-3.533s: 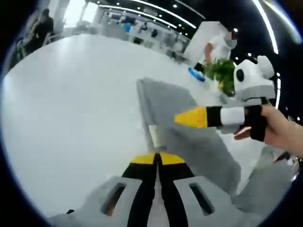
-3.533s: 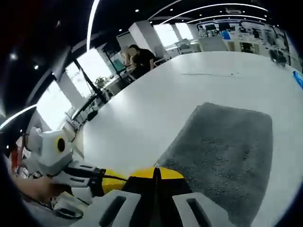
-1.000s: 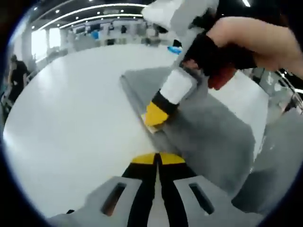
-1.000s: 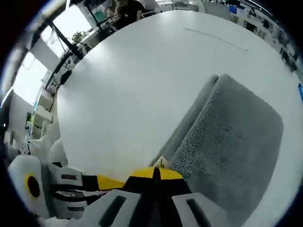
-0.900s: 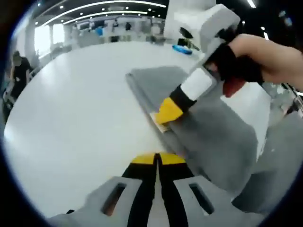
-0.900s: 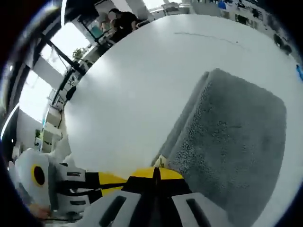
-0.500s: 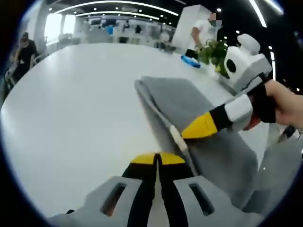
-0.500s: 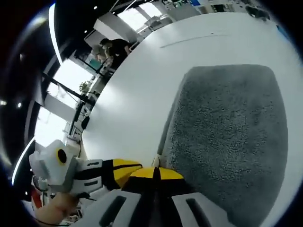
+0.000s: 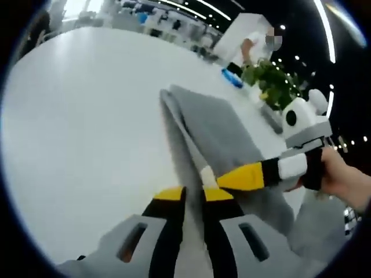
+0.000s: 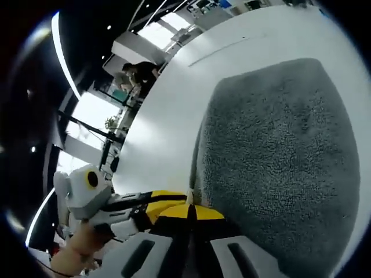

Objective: Open the folded towel by lifting each exposed corner and separating the folded layers until the towel lies flat within the target outline without major curled edges

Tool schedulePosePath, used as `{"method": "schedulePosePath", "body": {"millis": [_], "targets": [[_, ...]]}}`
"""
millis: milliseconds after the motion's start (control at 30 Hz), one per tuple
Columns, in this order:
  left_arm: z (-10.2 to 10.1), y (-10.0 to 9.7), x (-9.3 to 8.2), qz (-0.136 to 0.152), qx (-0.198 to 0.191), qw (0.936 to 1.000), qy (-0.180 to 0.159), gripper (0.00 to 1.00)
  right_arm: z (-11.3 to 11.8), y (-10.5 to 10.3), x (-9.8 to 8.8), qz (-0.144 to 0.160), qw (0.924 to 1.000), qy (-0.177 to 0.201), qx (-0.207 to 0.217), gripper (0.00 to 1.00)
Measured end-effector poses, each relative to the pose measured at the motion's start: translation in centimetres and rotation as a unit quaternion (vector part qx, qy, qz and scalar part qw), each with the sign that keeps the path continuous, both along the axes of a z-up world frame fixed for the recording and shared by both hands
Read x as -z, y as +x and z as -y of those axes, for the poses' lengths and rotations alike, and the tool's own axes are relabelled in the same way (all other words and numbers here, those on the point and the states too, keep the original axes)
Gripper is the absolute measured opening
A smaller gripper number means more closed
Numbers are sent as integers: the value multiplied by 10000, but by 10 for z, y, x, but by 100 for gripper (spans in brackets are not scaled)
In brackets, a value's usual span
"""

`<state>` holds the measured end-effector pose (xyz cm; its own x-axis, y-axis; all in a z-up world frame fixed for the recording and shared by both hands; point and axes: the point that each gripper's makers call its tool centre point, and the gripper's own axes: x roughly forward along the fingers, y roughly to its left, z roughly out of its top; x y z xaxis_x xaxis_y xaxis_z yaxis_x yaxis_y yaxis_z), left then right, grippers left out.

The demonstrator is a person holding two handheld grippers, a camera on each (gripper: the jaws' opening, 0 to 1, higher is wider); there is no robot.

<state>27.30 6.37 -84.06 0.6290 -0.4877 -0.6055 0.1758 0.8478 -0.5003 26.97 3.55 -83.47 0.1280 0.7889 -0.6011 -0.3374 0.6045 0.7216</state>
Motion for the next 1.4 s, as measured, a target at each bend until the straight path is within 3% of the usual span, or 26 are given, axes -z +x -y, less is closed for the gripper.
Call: {"method": "schedulePosePath", "body": {"millis": [67,133,200,233,300,333,400,533,700,867,1067,1167,1300,1400], "targets": [[2,1,-1,-31,30,10000,1,14,1,0,0,-42,10000,55,55,0],[-3,4,-1,204,201,9973,676,14,1,0,0,-126,9996,193,147,0],[-10,10,-2,621,431,9857,1508,15,3,-2,-1,-157,9993,286,186,0],[-7,10,1,797,711,9759,1901,15,3,-2,-1,-187,9991,319,208,0],[3,9,1,995,1093,9652,2156,15,4,-3,-1,-251,9986,391,263,0],[5,8,1,1020,1159,9631,2205,13,4,-2,0,-276,9983,433,277,0],[7,9,3,927,1045,9677,2098,10,3,-2,0,-297,9980,461,299,0],[7,8,4,977,1044,9676,2079,4,3,-1,-1,-300,9977,518,323,0],[8,9,4,1063,1129,9618,2254,3,10,1,-10,-313,9955,774,446,0],[7,10,4,1090,1141,9611,2265,3,24,4,-19,-232,9945,865,539,0],[9,10,4,1049,1372,9539,2454,3,44,11,-25,-99,9948,813,610,0],[7,10,4,1026,1391,9534,2473,3,63,18,-18,164,9966,465,667,0],[4,9,4,1028,1365,9552,2417,3,77,19,-19,39,9955,534,782,0],[5,9,3,1050,1346,9558,2395,3,70,13,-26,78,9965,547,630,0]]}}
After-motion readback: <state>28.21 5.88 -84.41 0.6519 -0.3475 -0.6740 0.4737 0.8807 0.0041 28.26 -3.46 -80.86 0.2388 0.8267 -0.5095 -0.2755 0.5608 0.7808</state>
